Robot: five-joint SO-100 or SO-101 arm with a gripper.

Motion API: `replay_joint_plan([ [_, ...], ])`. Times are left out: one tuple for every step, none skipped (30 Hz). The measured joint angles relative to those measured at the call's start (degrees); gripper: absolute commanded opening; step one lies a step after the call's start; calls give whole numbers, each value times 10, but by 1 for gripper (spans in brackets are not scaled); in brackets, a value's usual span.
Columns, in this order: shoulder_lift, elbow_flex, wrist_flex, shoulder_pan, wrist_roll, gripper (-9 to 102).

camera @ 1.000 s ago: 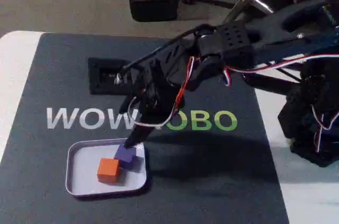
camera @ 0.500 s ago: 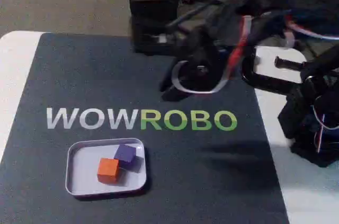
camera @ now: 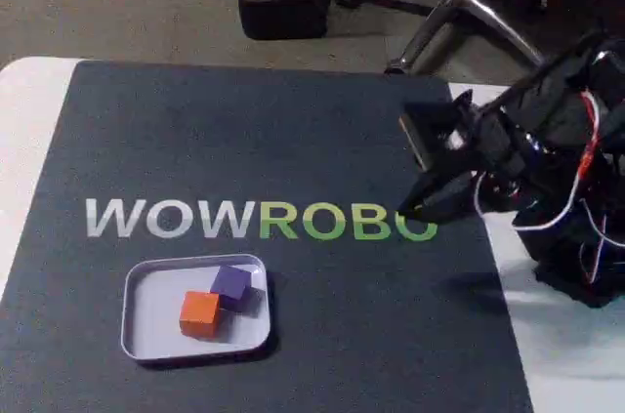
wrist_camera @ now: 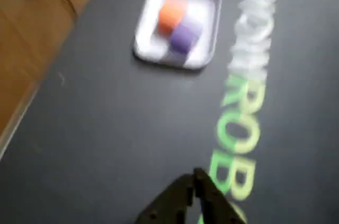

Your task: Move blocks one by one until all three blocks are in the tray.

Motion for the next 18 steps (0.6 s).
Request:
replay_joint_plan([
  [20,12,11,-10,4,-8],
  [42,26,22,-13,10,-8],
  [72,43,36,-16,17,-8],
  [105,57,53,-25,22,-8],
  [139,67,64,-36,25,-8],
  [148,68,69,-33,41,-8],
  [153,72,71,-32,62,-8],
  [150,76,72,-39,79,-8],
  [155,78,71,-42,96,-8],
  [165,82,69,-40,121,-8],
  [164,82,69,-38,149,-8],
  [164,83,69,-38,175,-8],
  [163,83,69,-39,197,-8],
  [165,84,69,-34,211,-8],
  [165,90,69,-22,220,-8],
  [165,98,70,-8,224,-8],
  [165,108,70,4,224,-8],
  [165,120,72,10,221,-8],
])
